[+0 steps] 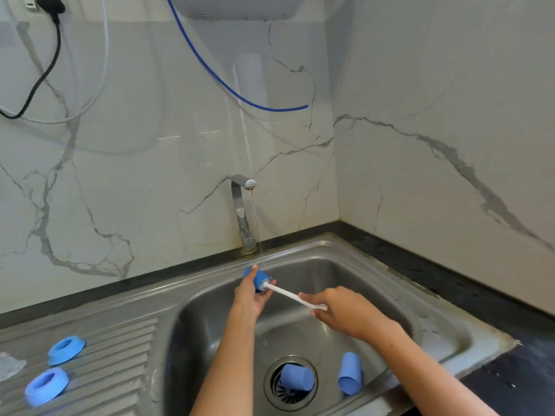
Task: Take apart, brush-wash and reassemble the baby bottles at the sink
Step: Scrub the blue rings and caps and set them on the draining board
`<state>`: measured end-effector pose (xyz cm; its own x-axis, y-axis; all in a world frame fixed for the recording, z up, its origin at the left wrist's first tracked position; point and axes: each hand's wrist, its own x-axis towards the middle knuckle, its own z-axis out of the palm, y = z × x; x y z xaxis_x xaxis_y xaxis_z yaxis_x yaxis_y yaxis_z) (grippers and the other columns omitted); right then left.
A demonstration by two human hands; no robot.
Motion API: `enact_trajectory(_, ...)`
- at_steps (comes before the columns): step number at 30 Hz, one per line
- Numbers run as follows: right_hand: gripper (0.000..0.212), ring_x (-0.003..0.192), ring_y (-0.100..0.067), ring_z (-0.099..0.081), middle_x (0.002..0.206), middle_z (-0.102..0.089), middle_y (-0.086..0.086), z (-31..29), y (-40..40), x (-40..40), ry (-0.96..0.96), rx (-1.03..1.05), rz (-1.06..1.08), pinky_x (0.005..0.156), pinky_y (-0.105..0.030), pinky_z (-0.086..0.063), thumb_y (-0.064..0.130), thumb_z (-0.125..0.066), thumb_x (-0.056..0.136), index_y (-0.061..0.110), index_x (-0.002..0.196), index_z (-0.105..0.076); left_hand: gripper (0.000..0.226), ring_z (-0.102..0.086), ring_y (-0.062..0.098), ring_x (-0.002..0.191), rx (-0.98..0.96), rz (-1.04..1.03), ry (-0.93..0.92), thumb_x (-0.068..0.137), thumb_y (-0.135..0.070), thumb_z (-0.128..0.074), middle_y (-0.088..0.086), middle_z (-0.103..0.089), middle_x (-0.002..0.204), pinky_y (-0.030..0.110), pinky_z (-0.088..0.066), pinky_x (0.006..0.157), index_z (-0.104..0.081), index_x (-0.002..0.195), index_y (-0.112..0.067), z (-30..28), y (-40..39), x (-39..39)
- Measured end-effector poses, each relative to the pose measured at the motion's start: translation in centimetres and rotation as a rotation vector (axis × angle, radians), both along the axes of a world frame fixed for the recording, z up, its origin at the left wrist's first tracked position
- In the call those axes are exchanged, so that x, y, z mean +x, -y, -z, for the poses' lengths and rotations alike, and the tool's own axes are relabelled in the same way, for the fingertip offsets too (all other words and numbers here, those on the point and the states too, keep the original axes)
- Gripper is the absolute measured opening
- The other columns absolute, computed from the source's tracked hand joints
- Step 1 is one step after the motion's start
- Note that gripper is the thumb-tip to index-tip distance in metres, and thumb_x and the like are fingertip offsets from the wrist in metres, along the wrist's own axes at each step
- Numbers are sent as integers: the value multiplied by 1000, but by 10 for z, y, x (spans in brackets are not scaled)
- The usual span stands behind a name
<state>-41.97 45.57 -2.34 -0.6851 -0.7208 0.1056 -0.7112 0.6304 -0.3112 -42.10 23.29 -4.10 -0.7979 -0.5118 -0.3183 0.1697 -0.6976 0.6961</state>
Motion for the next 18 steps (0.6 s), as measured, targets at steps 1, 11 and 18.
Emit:
enact_trajectory(1, 44, 79, -21, -58, 97, -65, -3, 0, 2, 1, -106, 40, 33, 66, -30, -41, 32, -42, 101, 42, 144, -38, 35, -57, 30, 84, -1, -15, 9, 89, -20, -65, 20, -52, 105, 47, -52, 86, -48, 115, -4, 1, 0, -3)
enact_trajectory(11, 33, 41, -4, -32, 58, -46, 3, 2, 0, -3, 771, -496, 46, 37, -16, -29, 31, -46, 101, 34, 132, -57, 30, -49, 29, 78, 103, 33, -158, 101, -26, -34, 22, -47, 105, 52, -39, 94, -39, 121, -5, -2, 4, -8)
enact_trajectory(18, 36, 72, -17, -60, 93, -68, 1, 5, 3, -2, -32, -102, 152, 66, -31, -48, 35, -41, 102, 40, 137, -50, 20, -61, 26, 78, -114, -144, 13, 88, -17, -66, 21, -58, 102, 37, -59, 62, -56, 92, 0, 6, -13, -6)
